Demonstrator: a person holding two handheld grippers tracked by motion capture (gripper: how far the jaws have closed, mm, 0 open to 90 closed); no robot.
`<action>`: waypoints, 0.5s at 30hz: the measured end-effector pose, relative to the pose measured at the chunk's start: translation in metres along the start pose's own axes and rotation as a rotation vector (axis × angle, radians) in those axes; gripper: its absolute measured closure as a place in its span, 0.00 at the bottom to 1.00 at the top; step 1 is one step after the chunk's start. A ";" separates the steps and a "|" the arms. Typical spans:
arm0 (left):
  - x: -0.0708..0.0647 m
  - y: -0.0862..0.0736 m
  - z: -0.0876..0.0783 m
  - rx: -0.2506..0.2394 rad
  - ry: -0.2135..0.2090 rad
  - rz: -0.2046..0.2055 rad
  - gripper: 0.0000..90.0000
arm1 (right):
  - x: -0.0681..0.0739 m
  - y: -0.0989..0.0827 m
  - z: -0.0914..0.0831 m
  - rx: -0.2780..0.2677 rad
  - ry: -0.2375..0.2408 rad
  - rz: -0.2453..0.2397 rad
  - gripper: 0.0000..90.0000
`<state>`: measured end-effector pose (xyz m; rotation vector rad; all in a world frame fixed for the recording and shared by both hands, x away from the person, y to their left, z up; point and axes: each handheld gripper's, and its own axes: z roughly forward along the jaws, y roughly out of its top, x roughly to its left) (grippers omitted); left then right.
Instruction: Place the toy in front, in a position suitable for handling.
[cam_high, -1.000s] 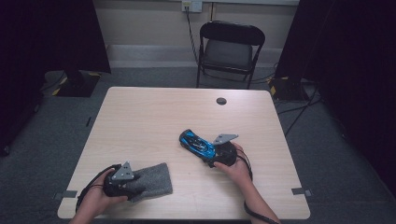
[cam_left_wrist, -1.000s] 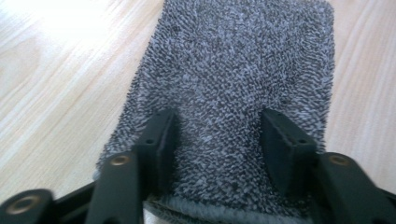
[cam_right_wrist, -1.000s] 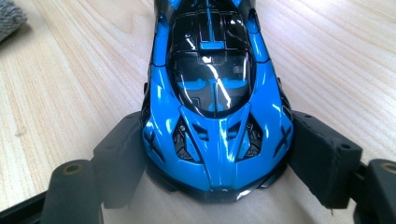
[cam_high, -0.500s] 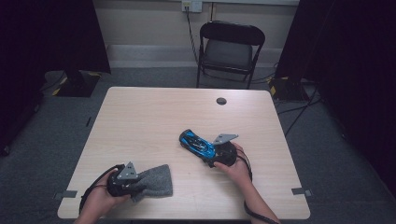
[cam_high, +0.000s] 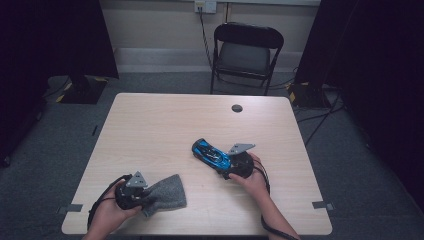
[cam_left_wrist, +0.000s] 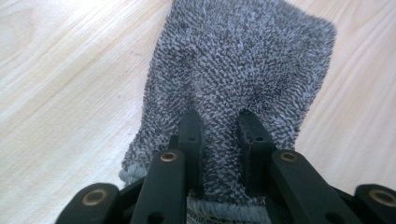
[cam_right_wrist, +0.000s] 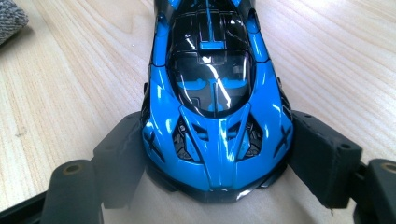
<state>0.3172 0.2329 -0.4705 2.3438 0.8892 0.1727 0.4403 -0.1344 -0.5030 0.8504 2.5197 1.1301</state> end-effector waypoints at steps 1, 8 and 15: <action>0.000 0.001 -0.001 -0.008 -0.001 0.003 0.83 | 0.000 0.000 0.000 0.000 0.000 0.000 0.27; 0.001 0.010 -0.011 -0.084 -0.016 -0.022 0.83 | 0.000 0.000 0.000 0.000 0.000 0.002 0.27; 0.004 0.024 -0.011 -0.100 -0.020 -0.033 0.83 | 0.000 0.000 0.000 0.000 0.001 0.002 0.27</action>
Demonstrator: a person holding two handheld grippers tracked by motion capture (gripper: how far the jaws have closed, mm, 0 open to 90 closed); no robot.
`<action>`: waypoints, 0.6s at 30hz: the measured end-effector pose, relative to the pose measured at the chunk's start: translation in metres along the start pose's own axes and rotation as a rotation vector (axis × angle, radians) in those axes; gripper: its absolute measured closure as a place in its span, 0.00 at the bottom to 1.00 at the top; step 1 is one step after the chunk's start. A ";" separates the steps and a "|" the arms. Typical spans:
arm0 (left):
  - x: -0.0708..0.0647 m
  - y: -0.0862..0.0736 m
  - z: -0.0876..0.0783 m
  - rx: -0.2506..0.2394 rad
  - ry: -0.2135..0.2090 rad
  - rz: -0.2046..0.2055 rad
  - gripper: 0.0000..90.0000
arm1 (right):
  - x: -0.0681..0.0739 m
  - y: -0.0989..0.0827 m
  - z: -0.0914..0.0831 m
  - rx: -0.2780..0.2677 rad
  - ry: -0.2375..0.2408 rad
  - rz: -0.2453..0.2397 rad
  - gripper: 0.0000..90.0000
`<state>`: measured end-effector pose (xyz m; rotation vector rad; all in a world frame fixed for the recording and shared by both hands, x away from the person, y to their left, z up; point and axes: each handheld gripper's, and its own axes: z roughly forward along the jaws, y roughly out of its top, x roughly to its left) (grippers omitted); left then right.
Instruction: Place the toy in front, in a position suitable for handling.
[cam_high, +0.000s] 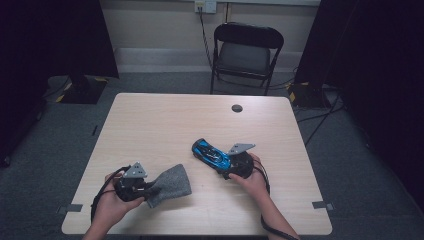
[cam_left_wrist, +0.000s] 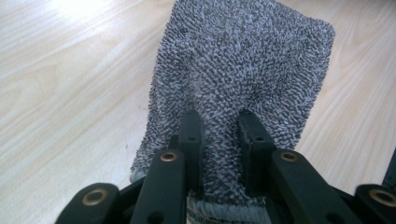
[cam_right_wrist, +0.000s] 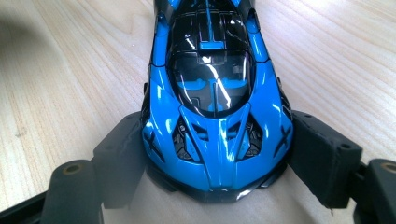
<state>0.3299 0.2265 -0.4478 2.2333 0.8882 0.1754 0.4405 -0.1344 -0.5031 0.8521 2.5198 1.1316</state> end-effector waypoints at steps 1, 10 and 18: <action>0.000 0.001 0.001 -0.004 0.004 0.000 0.83 | 0.000 0.000 0.000 0.000 0.000 0.001 0.27; 0.002 0.015 0.004 -0.014 -0.004 -0.015 0.83 | 0.000 0.000 0.000 0.000 0.000 0.000 0.27; 0.003 0.031 0.015 -0.020 -0.019 -0.022 0.83 | 0.000 0.000 0.000 0.000 0.000 0.000 0.27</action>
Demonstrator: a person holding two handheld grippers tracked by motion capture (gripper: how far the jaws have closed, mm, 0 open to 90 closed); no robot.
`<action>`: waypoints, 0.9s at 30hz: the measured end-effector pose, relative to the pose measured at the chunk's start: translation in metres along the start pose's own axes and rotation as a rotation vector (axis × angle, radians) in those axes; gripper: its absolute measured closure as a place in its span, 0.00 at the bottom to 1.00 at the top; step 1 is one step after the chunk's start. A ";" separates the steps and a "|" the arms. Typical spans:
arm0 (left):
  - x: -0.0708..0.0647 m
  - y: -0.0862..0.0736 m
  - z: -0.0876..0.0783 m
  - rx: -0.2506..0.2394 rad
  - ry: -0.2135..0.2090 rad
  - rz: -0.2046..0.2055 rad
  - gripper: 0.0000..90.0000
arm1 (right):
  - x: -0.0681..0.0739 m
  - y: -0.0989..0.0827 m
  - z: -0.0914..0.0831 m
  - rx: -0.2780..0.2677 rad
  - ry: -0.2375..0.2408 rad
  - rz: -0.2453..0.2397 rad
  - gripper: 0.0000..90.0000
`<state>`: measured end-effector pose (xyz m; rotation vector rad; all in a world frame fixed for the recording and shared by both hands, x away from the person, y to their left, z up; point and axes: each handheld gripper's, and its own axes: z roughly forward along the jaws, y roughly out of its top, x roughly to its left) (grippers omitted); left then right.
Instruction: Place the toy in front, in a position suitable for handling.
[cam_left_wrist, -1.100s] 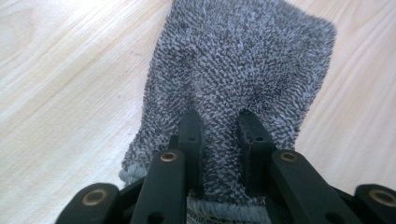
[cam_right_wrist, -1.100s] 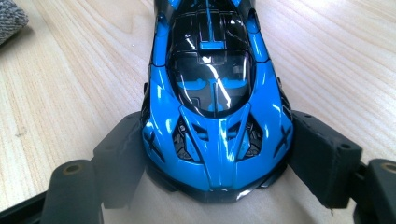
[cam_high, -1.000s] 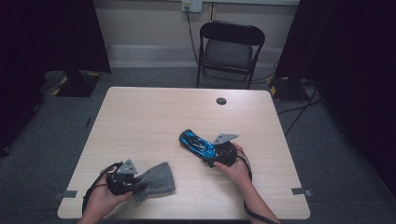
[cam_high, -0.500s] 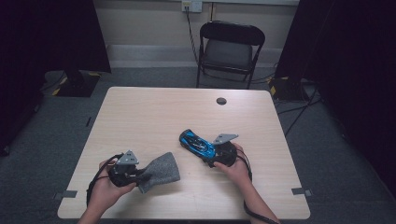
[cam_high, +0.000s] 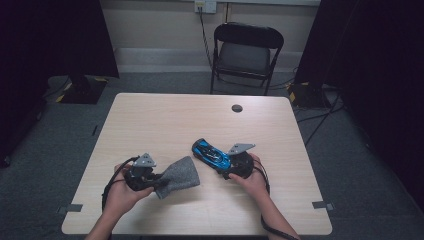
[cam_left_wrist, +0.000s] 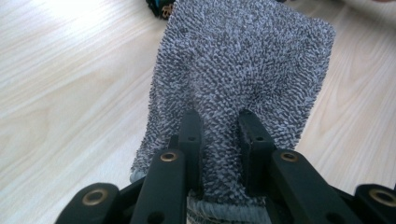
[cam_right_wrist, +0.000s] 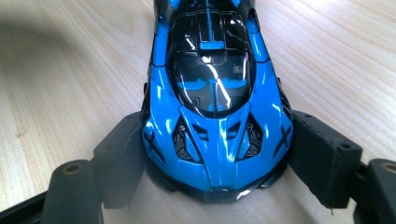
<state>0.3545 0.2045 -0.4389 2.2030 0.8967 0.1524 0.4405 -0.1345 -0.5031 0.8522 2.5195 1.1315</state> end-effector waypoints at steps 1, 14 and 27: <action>0.000 0.002 0.002 0.001 -0.005 -0.003 0.83 | 0.000 0.000 0.000 0.000 0.000 0.001 0.27; 0.007 0.031 0.021 -0.015 -0.017 -0.017 0.83 | 0.000 0.000 0.000 0.000 0.000 0.000 0.27; 0.009 0.051 0.034 -0.012 -0.012 -0.016 0.82 | 0.000 0.000 0.000 0.000 -0.001 0.000 0.27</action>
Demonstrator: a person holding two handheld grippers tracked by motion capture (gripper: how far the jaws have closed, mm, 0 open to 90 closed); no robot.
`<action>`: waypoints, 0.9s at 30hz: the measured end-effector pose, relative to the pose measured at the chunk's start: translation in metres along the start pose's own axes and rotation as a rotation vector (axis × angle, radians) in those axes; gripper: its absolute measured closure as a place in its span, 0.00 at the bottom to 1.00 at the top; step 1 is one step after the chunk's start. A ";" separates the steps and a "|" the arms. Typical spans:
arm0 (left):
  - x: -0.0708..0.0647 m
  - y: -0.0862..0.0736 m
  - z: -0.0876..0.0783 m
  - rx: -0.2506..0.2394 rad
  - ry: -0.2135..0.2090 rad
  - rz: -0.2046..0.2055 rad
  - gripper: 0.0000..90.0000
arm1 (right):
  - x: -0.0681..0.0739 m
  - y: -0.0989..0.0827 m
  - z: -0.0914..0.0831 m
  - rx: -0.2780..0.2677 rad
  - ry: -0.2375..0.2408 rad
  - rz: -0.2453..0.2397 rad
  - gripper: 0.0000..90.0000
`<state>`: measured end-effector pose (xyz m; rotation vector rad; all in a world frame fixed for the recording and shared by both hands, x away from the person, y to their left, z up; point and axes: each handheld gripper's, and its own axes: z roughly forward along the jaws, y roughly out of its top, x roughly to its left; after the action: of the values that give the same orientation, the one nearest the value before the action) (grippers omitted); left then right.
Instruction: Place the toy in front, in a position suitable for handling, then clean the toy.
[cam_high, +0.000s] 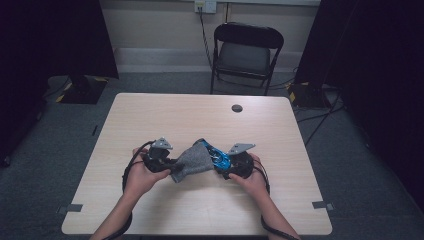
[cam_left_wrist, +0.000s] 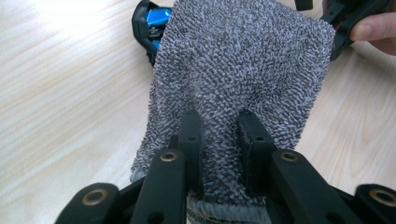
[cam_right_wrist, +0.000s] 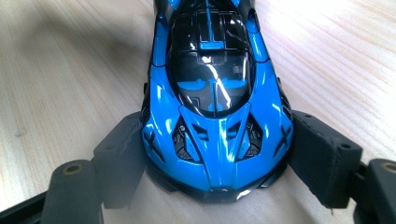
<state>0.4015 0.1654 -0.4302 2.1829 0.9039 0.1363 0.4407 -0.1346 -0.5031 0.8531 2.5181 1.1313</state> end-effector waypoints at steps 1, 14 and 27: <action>-0.001 0.002 0.001 -0.004 0.001 0.001 0.82 | 0.000 0.000 0.000 0.000 0.000 0.000 0.27; -0.004 0.020 0.016 -0.014 -0.015 0.001 0.82 | 0.000 0.000 0.000 0.000 -0.001 -0.001 0.27; -0.015 0.040 0.044 0.027 0.000 0.055 0.82 | 0.000 0.000 0.000 0.000 -0.001 0.001 0.27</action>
<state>0.4291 0.1106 -0.4319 2.2337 0.8511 0.1511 0.4403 -0.1346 -0.5031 0.8554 2.5167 1.1308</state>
